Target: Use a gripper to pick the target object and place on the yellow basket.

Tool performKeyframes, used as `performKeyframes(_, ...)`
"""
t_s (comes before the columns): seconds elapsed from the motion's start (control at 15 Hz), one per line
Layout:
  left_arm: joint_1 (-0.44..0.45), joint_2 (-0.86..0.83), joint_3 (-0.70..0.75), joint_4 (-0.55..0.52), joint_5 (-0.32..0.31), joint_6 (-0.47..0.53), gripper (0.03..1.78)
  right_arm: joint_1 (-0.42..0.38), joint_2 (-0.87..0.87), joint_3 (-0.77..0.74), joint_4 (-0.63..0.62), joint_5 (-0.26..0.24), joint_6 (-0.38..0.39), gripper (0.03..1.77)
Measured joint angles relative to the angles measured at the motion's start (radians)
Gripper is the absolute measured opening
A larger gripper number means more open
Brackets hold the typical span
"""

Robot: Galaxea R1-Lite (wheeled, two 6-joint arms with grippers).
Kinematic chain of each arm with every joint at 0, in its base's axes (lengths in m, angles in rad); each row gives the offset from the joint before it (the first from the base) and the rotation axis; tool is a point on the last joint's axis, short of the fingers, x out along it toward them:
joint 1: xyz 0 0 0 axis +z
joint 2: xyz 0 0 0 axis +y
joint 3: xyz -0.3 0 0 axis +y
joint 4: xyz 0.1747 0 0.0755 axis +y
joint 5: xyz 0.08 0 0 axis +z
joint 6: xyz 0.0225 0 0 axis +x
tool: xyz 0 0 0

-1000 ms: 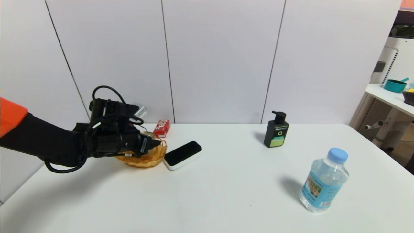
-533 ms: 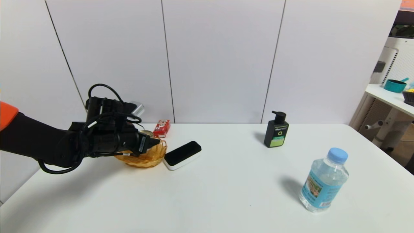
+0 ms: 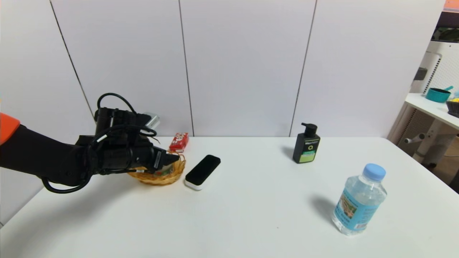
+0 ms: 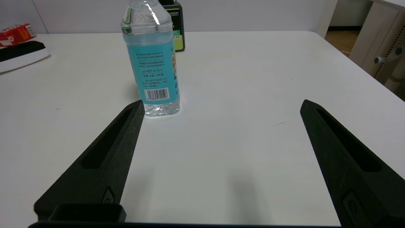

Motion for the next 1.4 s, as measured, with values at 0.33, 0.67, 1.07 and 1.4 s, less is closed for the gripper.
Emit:
performKeyframes(0.33,0.0,-0.1,-0.085,0.001,0.004,0.024,1.59,0.0,0.0,0.0,0.0,0.0,0.0,1.7)
performKeyframes(0.67,0.005,-0.33,-0.15,0.079,0.174,0.036,1.64,0.0,0.0,0.0,0.0,0.0,0.0,1.7)
performKeyframes(1.07,0.042,-0.633,-0.108,0.31,0.207,0.079,1.67,0.0,0.0,0.0,0.0,0.0,0.0,1.7)
performKeyframes(1.4,0.09,-0.992,0.244,0.363,0.201,0.078,1.68,0.0,0.0,0.0,0.0,0.0,0.0,1.7)
